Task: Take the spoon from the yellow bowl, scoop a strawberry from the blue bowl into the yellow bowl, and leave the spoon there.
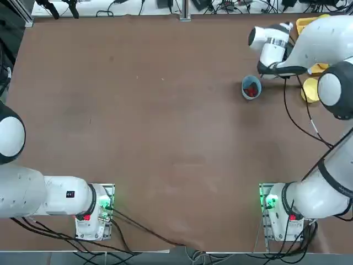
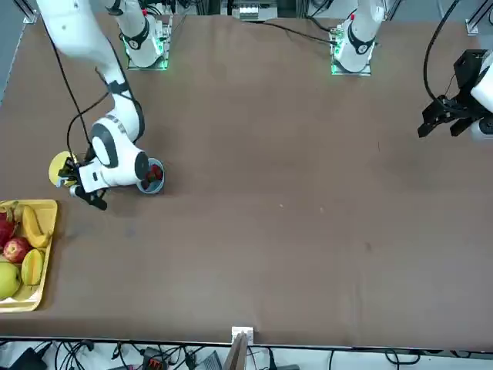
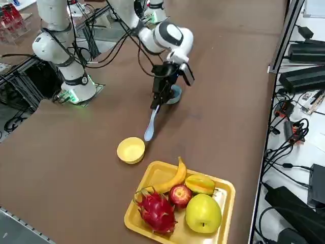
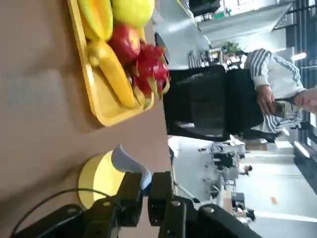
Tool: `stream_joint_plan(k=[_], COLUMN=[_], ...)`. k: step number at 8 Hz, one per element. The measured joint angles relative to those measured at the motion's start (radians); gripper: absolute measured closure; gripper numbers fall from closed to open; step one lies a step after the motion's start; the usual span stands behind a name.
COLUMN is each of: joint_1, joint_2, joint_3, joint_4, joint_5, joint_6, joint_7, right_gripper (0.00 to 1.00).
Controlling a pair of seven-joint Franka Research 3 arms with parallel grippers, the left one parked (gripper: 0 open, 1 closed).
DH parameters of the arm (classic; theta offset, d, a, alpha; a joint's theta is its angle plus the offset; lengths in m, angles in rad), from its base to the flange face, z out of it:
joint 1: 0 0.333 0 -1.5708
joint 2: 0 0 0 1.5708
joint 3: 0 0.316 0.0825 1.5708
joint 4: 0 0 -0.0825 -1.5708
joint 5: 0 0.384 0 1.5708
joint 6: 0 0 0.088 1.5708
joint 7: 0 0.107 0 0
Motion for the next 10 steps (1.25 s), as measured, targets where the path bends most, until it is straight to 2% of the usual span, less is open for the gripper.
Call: stream_joint_plan(k=[1, 2, 5, 6, 7, 8, 10], joint_1=[0.003, 0.005, 0.020, 0.025, 0.029, 0.030, 0.030], joint_2=[-0.038, -0.071, -0.116, -0.120, -0.122, -0.122, -0.122], joint_3=[0.038, 0.091, 0.304, 0.366, 0.413, 0.443, 0.465], joint_4=[0.000, 0.001, 0.072, 0.114, 0.149, 0.177, 0.200], joint_5=[0.007, 0.036, 0.203, 0.275, 0.349, 0.412, 0.465], joint_6=[-0.003, -0.016, -0.126, -0.144, -0.148, -0.140, -0.105], joint_7=[-0.009, -0.020, -0.066, -0.069, -0.069, -0.069, -0.056], right_gripper=[0.89, 0.89, 0.89, 0.89, 0.89, 0.89, 0.89])
